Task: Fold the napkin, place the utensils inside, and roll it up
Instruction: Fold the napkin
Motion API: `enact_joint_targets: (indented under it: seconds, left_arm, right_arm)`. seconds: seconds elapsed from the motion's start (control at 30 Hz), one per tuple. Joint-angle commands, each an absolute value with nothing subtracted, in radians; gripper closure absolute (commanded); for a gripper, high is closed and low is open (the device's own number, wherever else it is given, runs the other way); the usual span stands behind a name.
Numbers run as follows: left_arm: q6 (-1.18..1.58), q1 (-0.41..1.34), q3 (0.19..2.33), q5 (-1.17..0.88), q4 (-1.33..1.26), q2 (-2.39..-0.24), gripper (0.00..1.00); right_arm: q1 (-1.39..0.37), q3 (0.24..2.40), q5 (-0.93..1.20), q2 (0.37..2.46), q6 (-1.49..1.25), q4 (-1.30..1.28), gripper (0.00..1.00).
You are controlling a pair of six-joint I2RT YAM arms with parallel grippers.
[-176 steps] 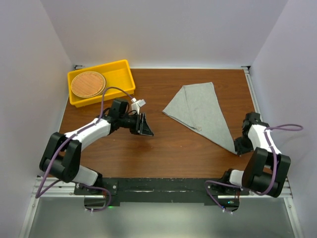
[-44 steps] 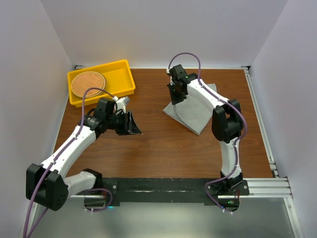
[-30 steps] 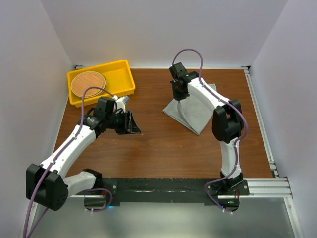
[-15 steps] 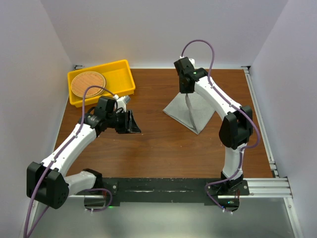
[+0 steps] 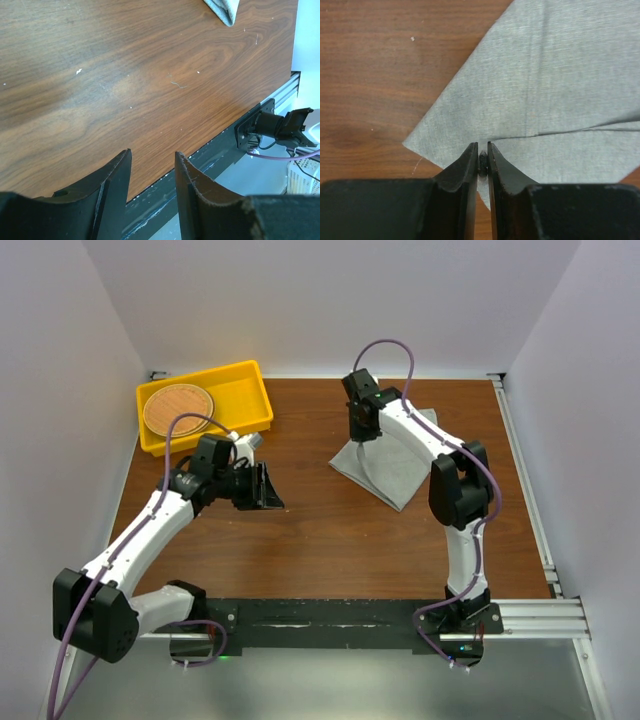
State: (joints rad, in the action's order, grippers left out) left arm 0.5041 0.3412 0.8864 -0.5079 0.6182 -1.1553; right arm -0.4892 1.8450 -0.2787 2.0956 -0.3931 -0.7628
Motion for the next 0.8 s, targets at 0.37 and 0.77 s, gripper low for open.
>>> enact_joint_targets:
  seconds: [0.37, 0.77]
  left_arm:
    - [0.718, 0.411, 0.903, -0.551, 0.13, -1.328, 0.54]
    - [0.805, 0.565, 1.3, -0.488, 0.054, -1.853, 0.63]
  right_arm:
    - [-0.367, 1.926, -0.08, 1.993, -0.342, -0.879, 0.26]
    - [-0.054, 1.553, 0.139, 1.827, -0.379, -0.738, 0.43]
